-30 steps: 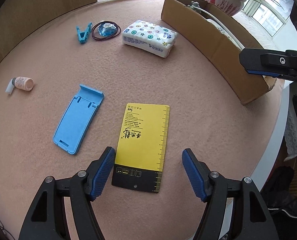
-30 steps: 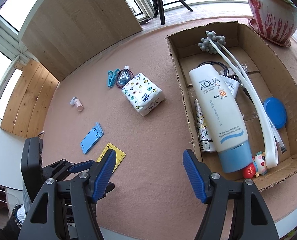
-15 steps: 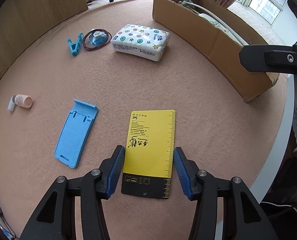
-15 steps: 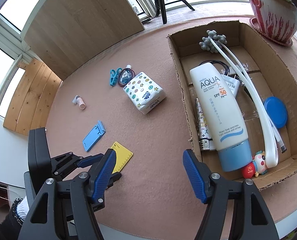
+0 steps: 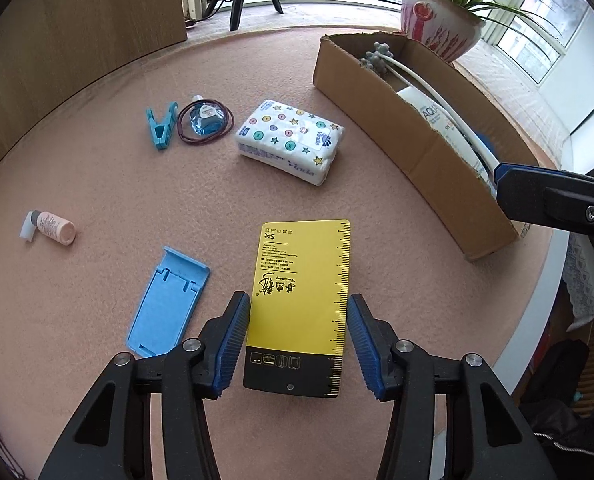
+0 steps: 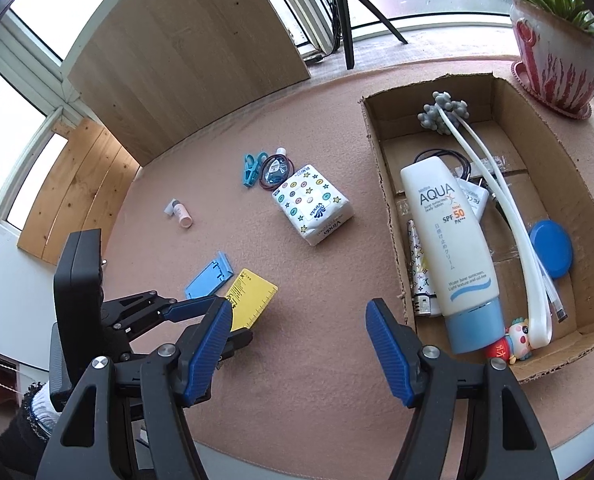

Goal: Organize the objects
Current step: 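Lift the yellow card with the left gripper and lower it into the box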

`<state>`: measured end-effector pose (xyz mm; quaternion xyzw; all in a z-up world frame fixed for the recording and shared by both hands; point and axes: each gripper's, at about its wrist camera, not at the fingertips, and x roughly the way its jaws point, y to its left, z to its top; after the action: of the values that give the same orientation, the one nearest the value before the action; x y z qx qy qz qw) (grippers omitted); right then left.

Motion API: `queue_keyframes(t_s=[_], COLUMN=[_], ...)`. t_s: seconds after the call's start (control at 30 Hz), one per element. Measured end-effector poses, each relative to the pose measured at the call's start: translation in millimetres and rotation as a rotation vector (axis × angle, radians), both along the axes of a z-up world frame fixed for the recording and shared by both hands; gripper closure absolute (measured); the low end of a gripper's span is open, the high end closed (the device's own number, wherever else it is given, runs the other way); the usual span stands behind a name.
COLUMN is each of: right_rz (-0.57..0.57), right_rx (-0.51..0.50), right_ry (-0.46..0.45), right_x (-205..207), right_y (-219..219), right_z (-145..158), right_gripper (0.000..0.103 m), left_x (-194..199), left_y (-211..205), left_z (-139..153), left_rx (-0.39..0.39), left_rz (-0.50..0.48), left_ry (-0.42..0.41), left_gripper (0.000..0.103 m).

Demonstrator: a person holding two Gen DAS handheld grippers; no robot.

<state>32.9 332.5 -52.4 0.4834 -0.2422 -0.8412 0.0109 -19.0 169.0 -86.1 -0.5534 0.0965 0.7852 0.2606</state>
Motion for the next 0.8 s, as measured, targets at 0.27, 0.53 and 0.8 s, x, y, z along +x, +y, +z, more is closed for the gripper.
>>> queue_keyframes(t_s=[0.27, 0.53, 0.8], right_rz=[-0.108, -0.210, -0.269], right_rx=[0.094, 0.101, 0.101], right_ry=[0.016, -0.007, -0.023], right_x=[25, 50, 67], right_y=[34, 70, 93], right_z=[16, 11, 7], right_gripper=[0.037, 0.037, 0.037], left_x=[-43, -71, -82], left_y=[46, 114, 161], left_z=[38, 46, 38], left_rx=[0.067, 0.115, 0.119], left_rz=[-0.058, -0.144, -0.181], left_ry=[0.082, 0.121, 0.119], left_gripper=[0.049, 0.049, 0.049])
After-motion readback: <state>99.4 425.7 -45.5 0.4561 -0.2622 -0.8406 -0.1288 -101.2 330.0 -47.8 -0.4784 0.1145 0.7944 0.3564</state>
